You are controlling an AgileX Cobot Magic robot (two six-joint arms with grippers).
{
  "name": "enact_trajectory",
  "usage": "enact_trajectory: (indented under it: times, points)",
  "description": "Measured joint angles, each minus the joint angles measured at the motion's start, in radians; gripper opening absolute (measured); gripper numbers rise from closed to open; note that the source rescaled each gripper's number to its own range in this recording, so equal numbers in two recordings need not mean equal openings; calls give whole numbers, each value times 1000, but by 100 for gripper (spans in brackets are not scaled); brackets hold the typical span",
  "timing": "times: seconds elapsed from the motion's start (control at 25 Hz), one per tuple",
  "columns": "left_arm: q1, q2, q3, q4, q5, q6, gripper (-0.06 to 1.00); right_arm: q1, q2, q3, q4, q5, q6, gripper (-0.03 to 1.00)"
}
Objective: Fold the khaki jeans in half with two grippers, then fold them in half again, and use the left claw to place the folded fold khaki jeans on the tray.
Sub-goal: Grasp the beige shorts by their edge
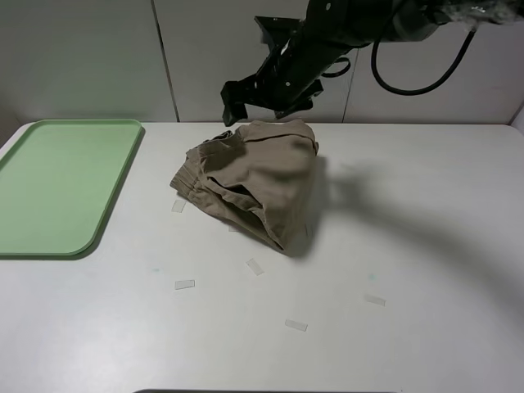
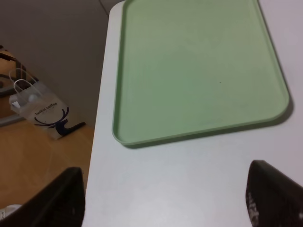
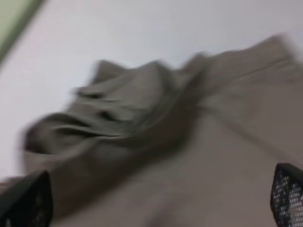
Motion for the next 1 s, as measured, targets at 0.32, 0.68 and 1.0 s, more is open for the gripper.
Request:
enact_trajectory:
  times: [0.32,0.68,1.0]
  points:
    - [0,0,0,2,0,0,73,13,61,0,-222,-3,6,100]
    - [0,0,0,2,1,0,73,137,157,-1,-163,-87,12,100]
    - [0,0,0,2,1,0,73,213,239,-5,-111,-103,-1,100]
